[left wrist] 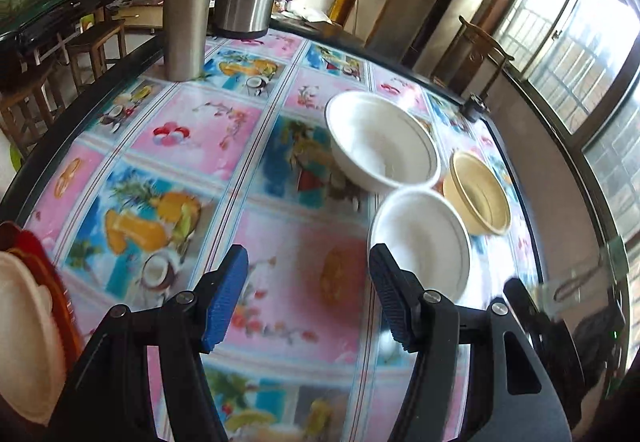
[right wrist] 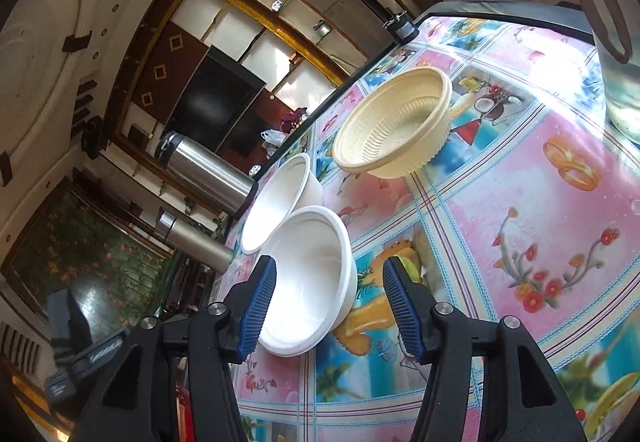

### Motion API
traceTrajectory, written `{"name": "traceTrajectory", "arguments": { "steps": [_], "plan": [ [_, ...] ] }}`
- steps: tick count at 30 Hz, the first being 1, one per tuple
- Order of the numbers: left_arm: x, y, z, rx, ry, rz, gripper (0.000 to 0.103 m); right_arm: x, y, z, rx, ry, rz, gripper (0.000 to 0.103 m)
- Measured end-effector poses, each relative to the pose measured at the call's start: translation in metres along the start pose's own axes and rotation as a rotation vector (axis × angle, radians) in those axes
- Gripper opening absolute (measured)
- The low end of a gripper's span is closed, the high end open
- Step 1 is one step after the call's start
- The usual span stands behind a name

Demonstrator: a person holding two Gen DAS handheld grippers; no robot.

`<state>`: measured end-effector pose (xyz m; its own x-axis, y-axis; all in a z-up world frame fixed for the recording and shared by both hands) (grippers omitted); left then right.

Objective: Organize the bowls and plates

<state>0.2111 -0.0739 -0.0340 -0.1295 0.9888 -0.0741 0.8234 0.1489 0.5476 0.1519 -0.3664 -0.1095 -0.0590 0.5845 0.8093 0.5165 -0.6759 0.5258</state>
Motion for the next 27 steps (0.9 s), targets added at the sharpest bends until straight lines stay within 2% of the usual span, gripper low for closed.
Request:
{"name": "traceTrajectory", "arguments": {
  "steps": [6, 11, 14, 19, 23, 27],
  "plan": [
    [-0.020, 0.004, 0.043, 0.086, -0.053, -0.033, 0.062, -0.003, 0.005, 0.011, 0.021, 0.003, -0.003, 0.060],
    [-0.030, 0.002, 0.059, 0.136, -0.103, -0.037, 0.062, -0.004, 0.012, 0.024, 0.034, 0.009, -0.016, 0.060],
    [-0.031, 0.002, 0.062, 0.143, -0.110, -0.036, 0.062, -0.009, 0.017, 0.033, 0.047, 0.034, 0.007, 0.059],
    [-0.031, 0.002, 0.062, 0.159, -0.118, -0.047, 0.062, -0.022, 0.018, 0.053, 0.118, 0.072, 0.094, 0.059],
    [-0.034, 0.000, 0.055, 0.165, -0.138, -0.058, 0.062, -0.027, 0.020, 0.053, 0.115, 0.091, 0.129, 0.059],
    [-0.039, -0.003, 0.050, 0.151, -0.122, -0.081, 0.062, -0.032, 0.020, 0.052, 0.121, 0.117, 0.172, 0.059]
  ]
}}
Point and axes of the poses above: each gripper's, at about its wrist camera, not at the fingertips, and z roughly the way its jaws point, x to its left, y to its top, the point moved 1 cm from there along z, roughly the way its jaws point, and after that the axes turned 15 degrees about y, right-handed, at the moved point
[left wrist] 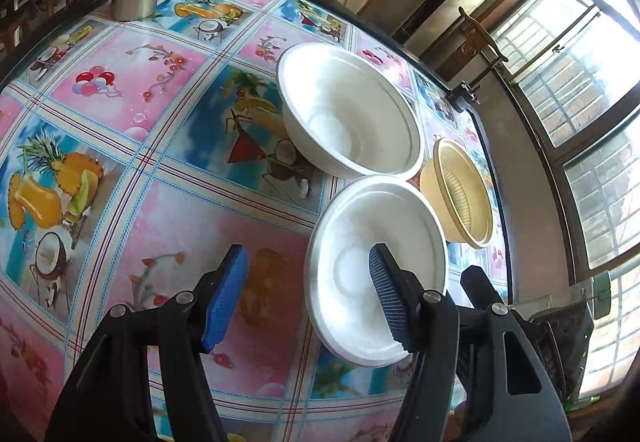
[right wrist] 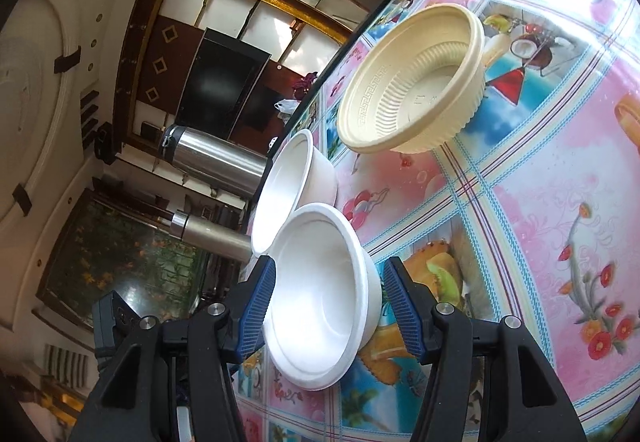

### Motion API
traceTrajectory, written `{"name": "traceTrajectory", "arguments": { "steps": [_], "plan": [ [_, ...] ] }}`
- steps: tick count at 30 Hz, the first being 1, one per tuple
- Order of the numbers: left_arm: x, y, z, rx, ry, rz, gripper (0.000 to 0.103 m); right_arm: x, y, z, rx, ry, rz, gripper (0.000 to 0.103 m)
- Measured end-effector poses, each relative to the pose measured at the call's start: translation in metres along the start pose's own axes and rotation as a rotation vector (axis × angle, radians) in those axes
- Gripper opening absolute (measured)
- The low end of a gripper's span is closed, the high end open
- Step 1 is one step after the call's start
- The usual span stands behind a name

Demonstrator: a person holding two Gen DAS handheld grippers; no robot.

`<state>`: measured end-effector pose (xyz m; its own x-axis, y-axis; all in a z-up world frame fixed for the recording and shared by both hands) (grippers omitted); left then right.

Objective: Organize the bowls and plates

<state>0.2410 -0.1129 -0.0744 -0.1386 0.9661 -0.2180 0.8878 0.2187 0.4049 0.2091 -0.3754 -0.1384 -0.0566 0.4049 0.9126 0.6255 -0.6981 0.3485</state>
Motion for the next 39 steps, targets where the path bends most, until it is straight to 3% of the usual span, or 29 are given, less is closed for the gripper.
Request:
{"name": "traceTrajectory", "arguments": {
  "steps": [13, 22, 30, 39],
  "plan": [
    [-0.002, -0.003, 0.013, -0.021, 0.045, -0.065, 0.061, -0.013, 0.003, -0.002, -0.001, 0.018, 0.091, 0.059],
    [-0.013, -0.009, 0.003, -0.094, 0.118, 0.001, 0.061, -0.012, 0.000, 0.003, 0.010, 0.006, 0.086, 0.059],
    [-0.030, -0.014, -0.004, -0.190, 0.206, 0.086, 0.062, -0.012, 0.000, 0.009, 0.018, -0.018, 0.069, 0.050],
    [-0.033, -0.014, 0.001, -0.213, 0.220, 0.108, 0.062, -0.013, 0.000, 0.011, 0.012, -0.042, 0.059, 0.046]
  ]
}}
Point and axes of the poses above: each gripper's, at about its wrist camera, not at the fingertips, and z roughly the way its jaws point, x to its left, y to its top, the point moved 1 cm from there along z, roughly the way its jaws point, and after that the axes turned 15 degrees about y, right-handed, at the moved point
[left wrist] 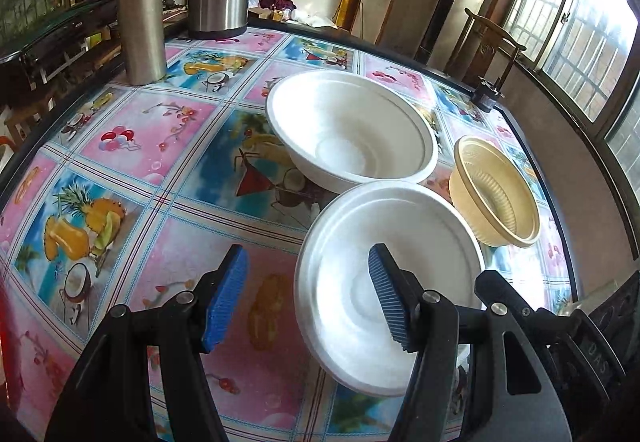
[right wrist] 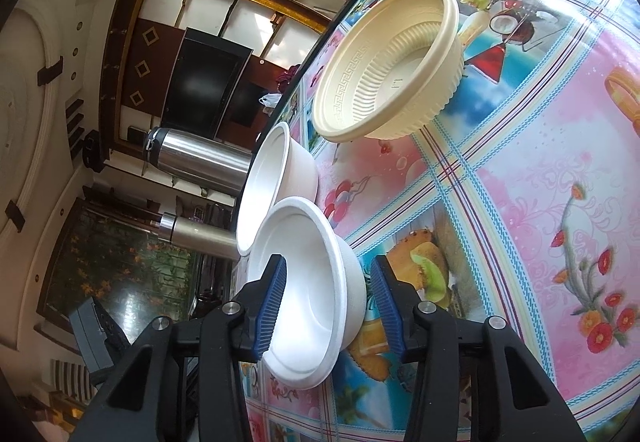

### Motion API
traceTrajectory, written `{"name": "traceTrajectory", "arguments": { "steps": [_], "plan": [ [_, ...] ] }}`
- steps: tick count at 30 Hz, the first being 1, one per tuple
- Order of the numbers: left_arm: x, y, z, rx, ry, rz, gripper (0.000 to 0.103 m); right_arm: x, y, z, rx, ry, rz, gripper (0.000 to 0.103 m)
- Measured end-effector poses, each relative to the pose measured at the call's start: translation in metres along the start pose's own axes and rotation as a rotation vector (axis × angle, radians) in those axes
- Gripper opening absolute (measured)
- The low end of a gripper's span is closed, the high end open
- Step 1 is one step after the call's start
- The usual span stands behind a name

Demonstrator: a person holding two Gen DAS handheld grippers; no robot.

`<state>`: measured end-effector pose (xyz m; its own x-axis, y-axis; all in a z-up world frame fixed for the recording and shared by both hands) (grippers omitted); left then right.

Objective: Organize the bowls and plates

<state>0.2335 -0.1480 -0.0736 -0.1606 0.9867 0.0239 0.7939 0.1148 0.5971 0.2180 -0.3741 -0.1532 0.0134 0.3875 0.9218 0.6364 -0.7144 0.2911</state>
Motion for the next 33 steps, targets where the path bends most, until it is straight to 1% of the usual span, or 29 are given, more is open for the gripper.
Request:
{"name": "traceTrajectory", "arguments": {
  "steps": [5, 6, 10, 14, 17, 18, 19, 20, 21, 23, 24, 25, 27, 28, 30, 32, 33],
  "plan": [
    [-0.0025, 0.0004, 0.0002, -0.011, -0.004, 0.006, 0.062, -0.0009, 0.0000, 0.0000, -0.004, -0.008, -0.002, 0.044],
    [-0.0030, 0.0002, -0.0005, -0.014, -0.004, 0.007, 0.062, -0.0011, 0.0001, 0.0001, -0.004, -0.010, -0.004, 0.042],
    [-0.0044, -0.0003, -0.0002, -0.019, -0.004, 0.012, 0.062, -0.0023, -0.0003, 0.0010, 0.000, -0.019, -0.010, 0.038],
    [-0.0039, 0.0001, 0.0000, -0.026, 0.000, 0.010, 0.061, -0.0009, -0.0007, 0.0016, 0.001, -0.023, -0.020, 0.030],
    [-0.0024, 0.0000, -0.0002, -0.031, 0.005, 0.007, 0.058, -0.0003, -0.0007, 0.0017, 0.002, -0.028, -0.027, 0.025],
    [-0.0023, 0.0001, 0.0001, -0.032, 0.005, 0.007, 0.056, -0.0003, -0.0007, 0.0018, 0.002, -0.030, -0.028, 0.024],
    [-0.0023, 0.0001, 0.0006, -0.032, 0.004, 0.008, 0.051, 0.0003, -0.0014, 0.0019, 0.003, -0.030, -0.028, 0.023],
    [-0.0024, 0.0001, 0.0014, -0.029, 0.003, 0.008, 0.049, 0.0006, -0.0013, 0.0021, 0.005, -0.030, -0.030, 0.019],
    [-0.0026, 0.0000, 0.0021, -0.027, 0.002, 0.008, 0.048, 0.0011, -0.0015, 0.0028, 0.005, -0.032, -0.033, 0.017],
    [-0.0032, -0.0006, 0.0040, -0.025, 0.004, 0.012, 0.044, 0.0020, -0.0019, 0.0043, 0.007, -0.035, -0.037, 0.016],
    [-0.0034, -0.0010, 0.0049, -0.023, 0.005, 0.014, 0.036, 0.0021, -0.0020, 0.0046, 0.009, -0.034, -0.038, 0.013],
    [-0.0037, -0.0017, 0.0057, -0.020, 0.004, 0.016, 0.033, 0.0022, -0.0019, 0.0045, 0.010, -0.034, -0.039, 0.012],
    [-0.0040, -0.0025, 0.0077, -0.016, 0.004, 0.019, 0.032, 0.0021, -0.0017, 0.0043, 0.008, -0.035, -0.038, 0.011],
    [-0.0041, -0.0031, 0.0076, -0.017, 0.007, 0.020, 0.027, 0.0020, -0.0016, 0.0041, 0.006, -0.033, -0.035, 0.011],
    [-0.0038, -0.0035, 0.0081, -0.017, 0.007, 0.019, 0.023, 0.0016, -0.0015, 0.0040, 0.005, -0.033, -0.033, 0.009],
    [-0.0034, -0.0037, 0.0084, -0.018, 0.006, 0.020, 0.020, 0.0008, -0.0017, 0.0040, 0.006, -0.032, -0.031, 0.009],
    [-0.0037, -0.0040, 0.0085, -0.020, 0.006, 0.023, 0.016, 0.0009, -0.0017, 0.0041, 0.006, -0.032, -0.032, 0.008]
  ]
}}
Point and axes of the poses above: each gripper's, at about its wrist camera, not at the fingertips, and z roughly the way its jaws point, x to its left, y to its top, the point moved 1 cm from there along z, roughly the way its jaws point, and after that the axes turned 15 degrees about y, right-handed, at the moved point
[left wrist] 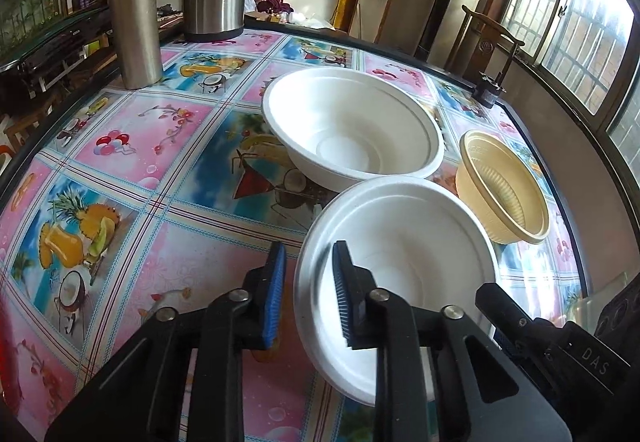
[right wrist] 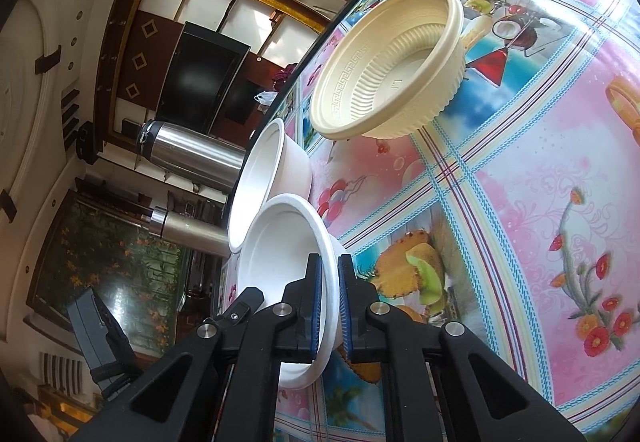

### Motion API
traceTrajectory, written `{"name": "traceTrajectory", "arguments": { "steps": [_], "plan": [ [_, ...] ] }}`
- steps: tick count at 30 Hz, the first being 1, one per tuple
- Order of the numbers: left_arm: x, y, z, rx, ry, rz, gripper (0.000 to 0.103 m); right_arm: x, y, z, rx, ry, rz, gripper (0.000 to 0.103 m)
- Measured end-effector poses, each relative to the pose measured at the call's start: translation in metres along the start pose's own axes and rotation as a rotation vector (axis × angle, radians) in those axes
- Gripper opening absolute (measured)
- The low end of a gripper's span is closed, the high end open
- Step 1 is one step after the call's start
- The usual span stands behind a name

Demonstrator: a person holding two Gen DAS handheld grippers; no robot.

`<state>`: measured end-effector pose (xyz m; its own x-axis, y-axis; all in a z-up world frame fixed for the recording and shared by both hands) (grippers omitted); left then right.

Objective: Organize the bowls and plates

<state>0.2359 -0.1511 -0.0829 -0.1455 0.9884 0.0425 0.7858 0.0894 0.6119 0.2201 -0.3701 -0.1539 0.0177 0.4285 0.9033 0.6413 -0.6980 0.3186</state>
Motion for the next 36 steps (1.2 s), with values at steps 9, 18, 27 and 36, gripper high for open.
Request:
{"name": "traceTrajectory", "arguments": {
  "steps": [9, 18, 27, 36],
  "plan": [
    [-0.002, -0.001, 0.000, -0.012, -0.003, 0.016, 0.014, 0.001, 0.000, -0.001, -0.003, -0.006, -0.007, 0.008],
    [-0.003, -0.003, 0.001, -0.012, -0.001, 0.029, 0.014, 0.002, -0.001, -0.001, -0.002, -0.011, -0.016, 0.008],
    [0.009, -0.014, -0.003, -0.004, 0.012, 0.037, 0.013, 0.009, -0.008, 0.002, 0.024, -0.017, -0.055, 0.008],
    [0.038, -0.032, -0.015, -0.005, 0.038, 0.033, 0.013, 0.026, -0.028, 0.004, 0.076, -0.021, -0.150, 0.007]
  ]
}}
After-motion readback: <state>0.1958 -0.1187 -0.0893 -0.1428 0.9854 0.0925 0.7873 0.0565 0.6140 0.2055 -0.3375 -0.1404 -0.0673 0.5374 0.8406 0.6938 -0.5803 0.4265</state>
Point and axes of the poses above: each gripper's, at about its wrist camera, not at the fingertips, and z roughly the way its jaws point, x to its left, y to its top, the point moved 1 cm from there along z, roughly the way its jaws point, and after that the axes turned 15 degrees about y, right-handed, at the moved point
